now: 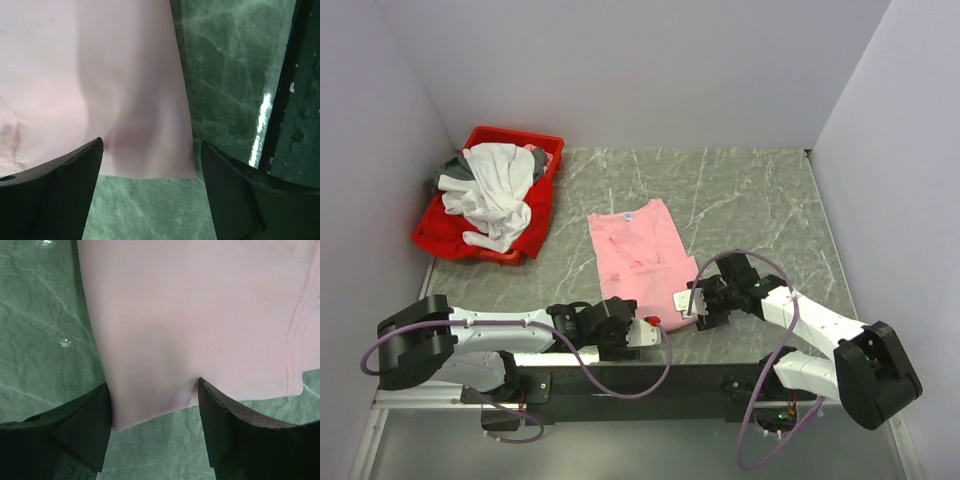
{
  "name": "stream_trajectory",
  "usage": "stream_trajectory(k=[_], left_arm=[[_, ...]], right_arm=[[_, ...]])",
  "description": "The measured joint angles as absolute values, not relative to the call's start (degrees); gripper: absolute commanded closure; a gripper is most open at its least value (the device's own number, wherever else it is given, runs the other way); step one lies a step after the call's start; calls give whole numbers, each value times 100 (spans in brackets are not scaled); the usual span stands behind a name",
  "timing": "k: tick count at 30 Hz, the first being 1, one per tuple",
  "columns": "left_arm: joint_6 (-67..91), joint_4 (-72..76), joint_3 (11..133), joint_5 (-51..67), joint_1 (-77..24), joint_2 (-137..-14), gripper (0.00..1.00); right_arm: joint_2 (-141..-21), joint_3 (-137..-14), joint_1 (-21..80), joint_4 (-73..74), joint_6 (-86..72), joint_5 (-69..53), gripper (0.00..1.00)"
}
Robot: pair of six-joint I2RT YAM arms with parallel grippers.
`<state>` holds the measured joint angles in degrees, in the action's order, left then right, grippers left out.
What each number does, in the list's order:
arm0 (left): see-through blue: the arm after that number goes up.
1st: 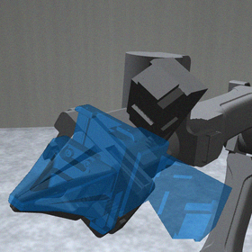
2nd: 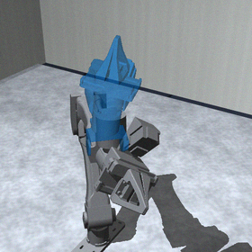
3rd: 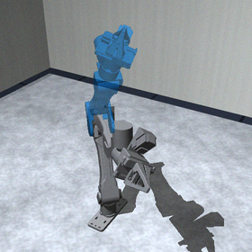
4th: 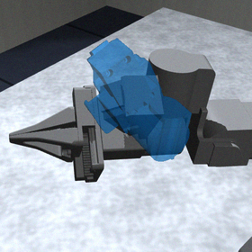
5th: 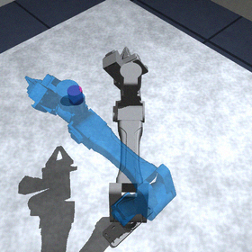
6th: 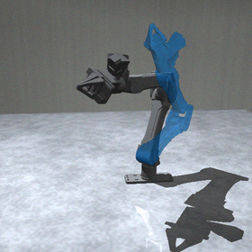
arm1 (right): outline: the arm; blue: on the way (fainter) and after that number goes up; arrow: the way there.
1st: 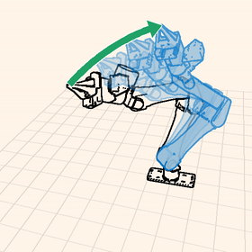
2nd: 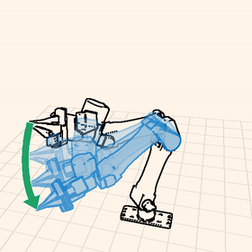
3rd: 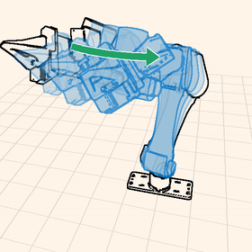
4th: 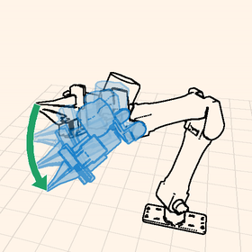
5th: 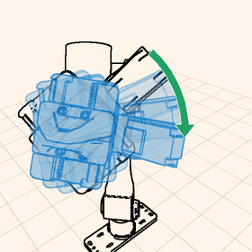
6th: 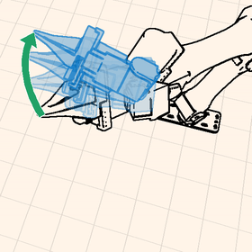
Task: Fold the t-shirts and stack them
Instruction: Fold the tshirt
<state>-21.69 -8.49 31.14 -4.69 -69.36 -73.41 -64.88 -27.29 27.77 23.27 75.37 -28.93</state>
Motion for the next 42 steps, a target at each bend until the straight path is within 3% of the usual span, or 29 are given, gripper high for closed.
stream_trajectory(k=[4, 5, 7, 8, 10, 12, 14, 18, 20, 22, 32, 42], left_arm=[[-2156, -604, 3135, -523, -6947, -7544, 35], [-2158, -534, 3181, -565, -6947, -7636, 51], [-2154, -436, 3264, -624, -6952, -7865, 69], [-2152, -392, 3286, -642, -6956, -7935, 91], [-2158, -325, 3306, -714, -6969, -8051, 99], [-2145, -320, 3301, -749, -6973, -8044, 100], [-2126, -338, 3291, -744, -6973, -8018, 100], [-2097, -440, 3096, -701, -6971, -7703, 100], [-2073, -513, 2974, -613, -6971, -7450, 100], [-2067, -526, 2860, -515, -6971, -7153, 100], [-2084, -701, 2434, -191, -6783, -5339, 100], [-2344, -602, 2434, 377, -5260, -4956, 100]], right_arm=[[-6497, -2687, 2779, 2290, 7498, -2875, 30], [-6499, -2676, 2781, 2279, 7494, -2856, 31], [-6501, -2657, 2801, 2237, 7478, -2832, 31], [-6501, -2650, 2821, 2209, 7463, -2814, 32], [-6504, -2624, 2864, 2132, 7456, -2790, 34], [-6508, -2600, 2921, 2036, 7439, -2759, 37], [-6534, -2591, 2978, 1986, 7424, -2731, 54], [-6731, -2635, 3041, 1962, 7345, -2749, 76], [-6779, -2646, 3050, 1999, 7338, -2799, 94], [-6779, -2681, 3050, 2126, 7323, -2910, 100], [-6525, -3621, 2797, 3297, 7085, -3671, 100], [-7105, -4853, 2744, 3269, 6246, -3671, 100]])
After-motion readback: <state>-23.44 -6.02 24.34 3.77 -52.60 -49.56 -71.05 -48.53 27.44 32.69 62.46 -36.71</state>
